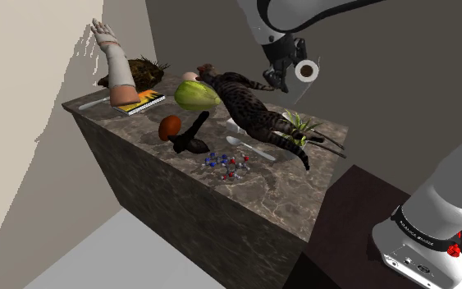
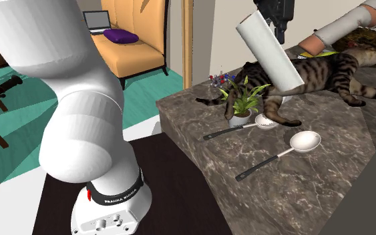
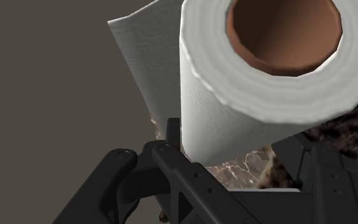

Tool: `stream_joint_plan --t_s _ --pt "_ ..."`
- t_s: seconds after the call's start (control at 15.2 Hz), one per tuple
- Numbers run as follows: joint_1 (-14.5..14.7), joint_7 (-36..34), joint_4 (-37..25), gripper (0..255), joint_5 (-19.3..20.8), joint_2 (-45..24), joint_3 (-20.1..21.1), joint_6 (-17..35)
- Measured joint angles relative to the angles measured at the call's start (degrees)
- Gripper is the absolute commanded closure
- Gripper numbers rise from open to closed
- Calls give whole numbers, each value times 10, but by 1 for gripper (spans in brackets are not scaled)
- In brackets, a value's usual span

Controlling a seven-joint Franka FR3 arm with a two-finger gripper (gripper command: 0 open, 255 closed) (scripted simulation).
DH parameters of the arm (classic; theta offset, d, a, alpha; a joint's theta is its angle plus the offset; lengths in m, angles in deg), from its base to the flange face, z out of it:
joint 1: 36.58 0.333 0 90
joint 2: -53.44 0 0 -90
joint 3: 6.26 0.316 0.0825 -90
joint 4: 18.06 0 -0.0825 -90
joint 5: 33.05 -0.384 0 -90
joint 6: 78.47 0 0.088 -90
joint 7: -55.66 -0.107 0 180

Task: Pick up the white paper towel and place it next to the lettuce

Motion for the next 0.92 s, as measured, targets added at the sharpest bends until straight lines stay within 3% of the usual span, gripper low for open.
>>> stream_joint_plan --t_s 0.66,0.92 --pt "-19 46 -194 255 107 -181 -27 -19" --pt "-7 76 -312 255 153 -272 -43 -41"
